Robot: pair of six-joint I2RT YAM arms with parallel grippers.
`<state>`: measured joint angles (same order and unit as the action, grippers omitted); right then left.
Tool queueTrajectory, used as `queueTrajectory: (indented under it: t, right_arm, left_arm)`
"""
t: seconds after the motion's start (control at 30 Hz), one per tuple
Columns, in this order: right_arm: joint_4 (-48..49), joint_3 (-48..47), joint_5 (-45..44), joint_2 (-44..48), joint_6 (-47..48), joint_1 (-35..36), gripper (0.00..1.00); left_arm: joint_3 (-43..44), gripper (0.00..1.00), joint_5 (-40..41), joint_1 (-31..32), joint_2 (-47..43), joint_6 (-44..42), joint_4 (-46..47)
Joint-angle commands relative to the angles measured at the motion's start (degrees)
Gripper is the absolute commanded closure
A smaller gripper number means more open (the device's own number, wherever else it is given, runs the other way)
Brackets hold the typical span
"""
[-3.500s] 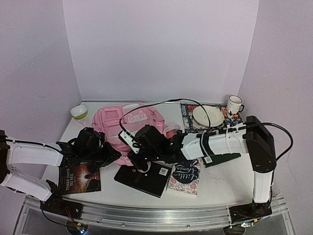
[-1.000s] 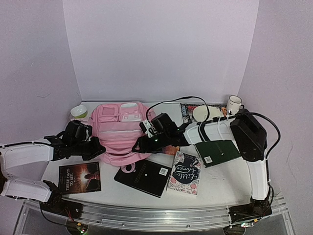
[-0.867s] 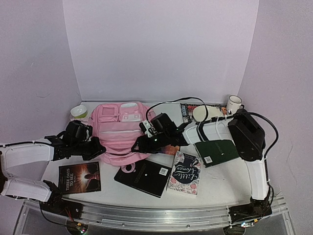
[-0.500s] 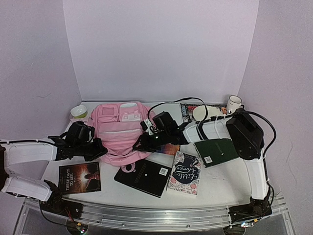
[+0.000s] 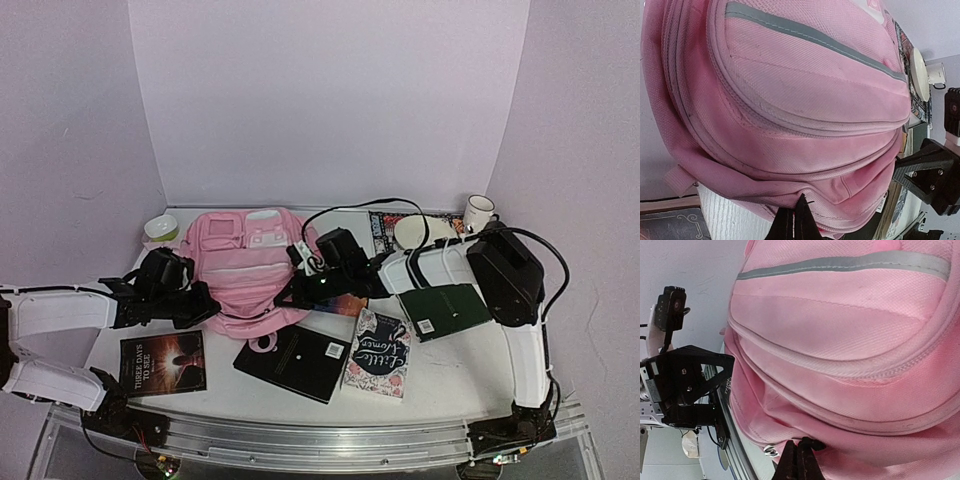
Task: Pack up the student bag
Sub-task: Adjust the largest pocket of the bag to the student bag.
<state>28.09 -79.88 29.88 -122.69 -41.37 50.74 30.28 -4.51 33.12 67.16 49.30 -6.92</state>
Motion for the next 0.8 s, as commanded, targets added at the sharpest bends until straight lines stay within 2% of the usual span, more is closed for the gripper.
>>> queueTrajectory:
  t: [0.0,0.07,0.23,0.3,0.57,0.77]
  right_arm:
    - [4.1,1.0,3.3,5.2,1.8,1.4,0.99]
    - [3.8,0.9,2.9,4.8,1.8,1.4,0.89]
    - [0.3,0.5,-1.7,4.3,2.5,1.4,0.77]
    - [-1.8,1.3,-4.0,5.2,3.3,1.4,0.68]
    - [-5.1,6.5,-8.8,11.0,5.3,1.4,0.54]
    - [-5.8,4.0,-8.0,7.7,5.1,1.4,0.50]
  left_arm:
    - [1.0,1.00,-2.9,1.3,-1.1,-1.4,5.8]
    - [1.1,1.00,-3.2,1.2,-1.0,-1.7,5.9]
    - [1.2,1.00,-2.9,1.2,-1.9,-2.2,5.6]
    - [1.0,1.00,-2.3,1.2,-2.5,-2.0,5.4]
    - [0.7,1.00,-2.2,1.2,-1.3,-2.0,5.2]
    - [1.2,1.00,-3.1,1.2,-0.5,-2.6,5.3]
